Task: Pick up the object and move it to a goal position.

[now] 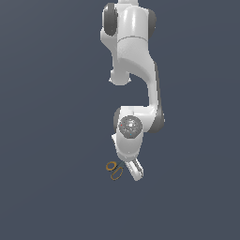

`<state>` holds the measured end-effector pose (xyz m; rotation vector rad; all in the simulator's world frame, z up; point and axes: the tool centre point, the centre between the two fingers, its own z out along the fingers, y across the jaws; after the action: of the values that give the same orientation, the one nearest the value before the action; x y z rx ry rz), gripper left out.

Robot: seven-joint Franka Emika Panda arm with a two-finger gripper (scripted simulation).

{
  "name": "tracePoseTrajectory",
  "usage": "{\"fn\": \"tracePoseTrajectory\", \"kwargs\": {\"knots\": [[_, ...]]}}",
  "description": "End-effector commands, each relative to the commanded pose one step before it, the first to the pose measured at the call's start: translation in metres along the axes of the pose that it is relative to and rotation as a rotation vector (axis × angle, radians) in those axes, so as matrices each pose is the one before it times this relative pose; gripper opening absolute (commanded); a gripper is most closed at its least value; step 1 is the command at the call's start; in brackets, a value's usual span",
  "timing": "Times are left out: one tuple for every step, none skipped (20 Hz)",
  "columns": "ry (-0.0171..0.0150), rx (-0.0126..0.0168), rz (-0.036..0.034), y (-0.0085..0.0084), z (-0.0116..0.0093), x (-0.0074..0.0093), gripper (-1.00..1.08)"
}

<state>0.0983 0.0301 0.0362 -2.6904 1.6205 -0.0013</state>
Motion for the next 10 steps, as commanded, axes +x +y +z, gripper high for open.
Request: {"fn": "tracePoseTrajectory", "kwargs": {"knots": [[-0.00059,-0.00128,0.00099,0.00082,0.01462,-0.00063,1.0],[-0.00001,0.00009,0.00084,0.00023,0.00454,0.00021,1.0],[0.0,0.0,0.0,-0.00007,0.00372,-0.00024,1.0],[0.00003,0.00007,0.00069,0.00008,0.00279,0.00031,1.0],[0.0,0.0,0.0,-0.00019,0.00197,-0.00003,1.0],[0.0,0.0,0.0,-0.00027,0.0011,0.00008,1.0],[0.0,0.0,0.0,-0.00034,0.00023,0.0002,1.0],[0.0,0.0,0.0,-0.00034,-0.00046,0.00025,1.0],[0.0,0.0,0.0,-0.00012,-0.00027,0.0001,1.0],[0.0,0.0,0.0,0.0,0.0,0.0,-1.0]]}}
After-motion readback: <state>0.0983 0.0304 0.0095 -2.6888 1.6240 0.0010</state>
